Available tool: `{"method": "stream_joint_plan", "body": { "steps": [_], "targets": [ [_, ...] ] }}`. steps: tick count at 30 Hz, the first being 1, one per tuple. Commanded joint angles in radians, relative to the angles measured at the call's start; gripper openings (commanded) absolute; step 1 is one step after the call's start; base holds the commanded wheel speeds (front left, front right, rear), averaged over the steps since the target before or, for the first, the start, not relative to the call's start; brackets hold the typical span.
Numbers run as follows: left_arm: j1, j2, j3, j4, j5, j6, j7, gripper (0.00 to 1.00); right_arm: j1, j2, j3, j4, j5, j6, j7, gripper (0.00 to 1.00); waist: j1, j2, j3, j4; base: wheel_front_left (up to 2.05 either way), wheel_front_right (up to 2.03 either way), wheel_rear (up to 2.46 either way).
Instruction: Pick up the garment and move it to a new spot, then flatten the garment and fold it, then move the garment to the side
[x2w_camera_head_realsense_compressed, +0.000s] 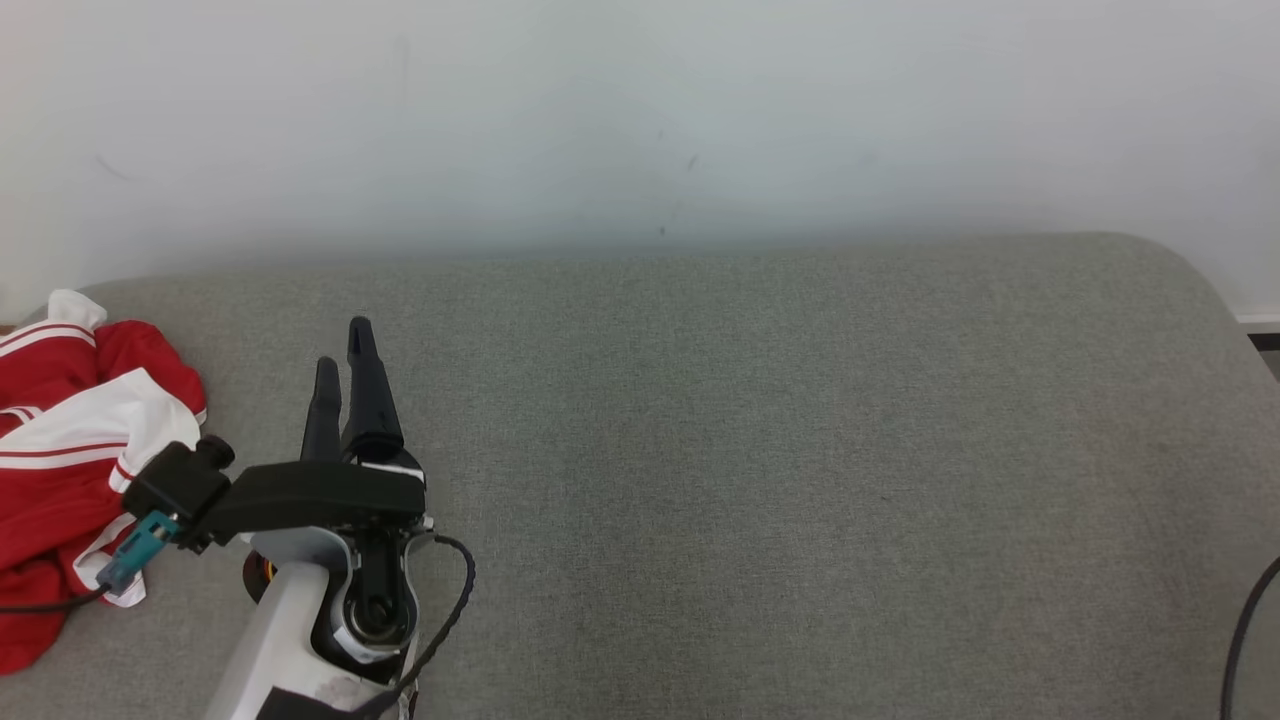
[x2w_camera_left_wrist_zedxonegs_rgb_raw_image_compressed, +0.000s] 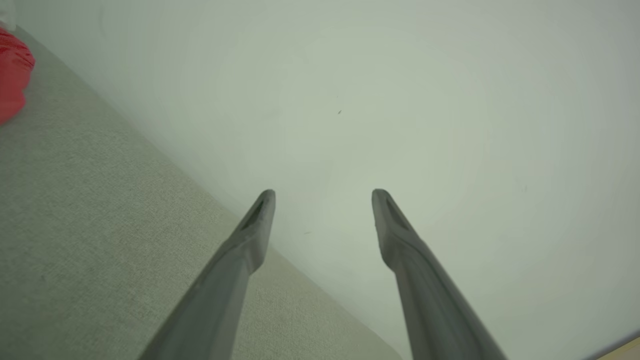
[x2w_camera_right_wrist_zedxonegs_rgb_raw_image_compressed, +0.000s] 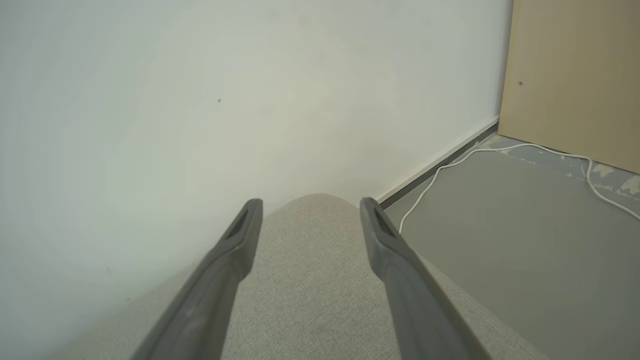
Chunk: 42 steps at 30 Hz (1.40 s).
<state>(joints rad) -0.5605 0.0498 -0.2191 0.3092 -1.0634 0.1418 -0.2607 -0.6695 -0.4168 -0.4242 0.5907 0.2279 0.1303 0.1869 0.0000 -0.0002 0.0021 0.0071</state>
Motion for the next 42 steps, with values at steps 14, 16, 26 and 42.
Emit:
{"method": "stream_joint_plan", "body": {
  "steps": [14, 16, 26, 42],
  "targets": [
    [0.098, 0.006, 0.022, -0.021, 0.333, -0.019, -0.001, 1.00, 0.143, 0.063, 0.172, -0.109, -0.023, 0.000, -0.118, 1.00, 0.0000, 0.0001, -0.003, 0.006, 0.00, 0.00, 0.00],
    [0.111, 0.006, 0.025, -0.018, 0.361, -0.021, -0.001, 1.00, 0.163, 0.076, 0.184, -0.124, -0.024, 0.000, -0.133, 1.00, 0.0000, 0.0001, -0.003, 0.007, 0.00, 0.00, 0.00],
    [0.166, 0.005, 0.047, -0.007, 0.484, -0.024, 0.000, 1.00, 0.231, 0.094, 0.362, -0.229, -0.046, 0.000, -0.198, 1.00, 0.0000, 0.0001, 0.002, 0.012, 0.00, 0.00, 0.00],
    [0.236, 0.005, 0.069, -0.075, 0.646, -0.026, 0.039, 1.00, 0.357, 0.125, 0.587, -0.375, 0.011, 0.000, -0.288, 1.00, 0.0000, 0.0001, 0.003, 0.027, 0.00, 0.00, 0.00]
  ]
}}
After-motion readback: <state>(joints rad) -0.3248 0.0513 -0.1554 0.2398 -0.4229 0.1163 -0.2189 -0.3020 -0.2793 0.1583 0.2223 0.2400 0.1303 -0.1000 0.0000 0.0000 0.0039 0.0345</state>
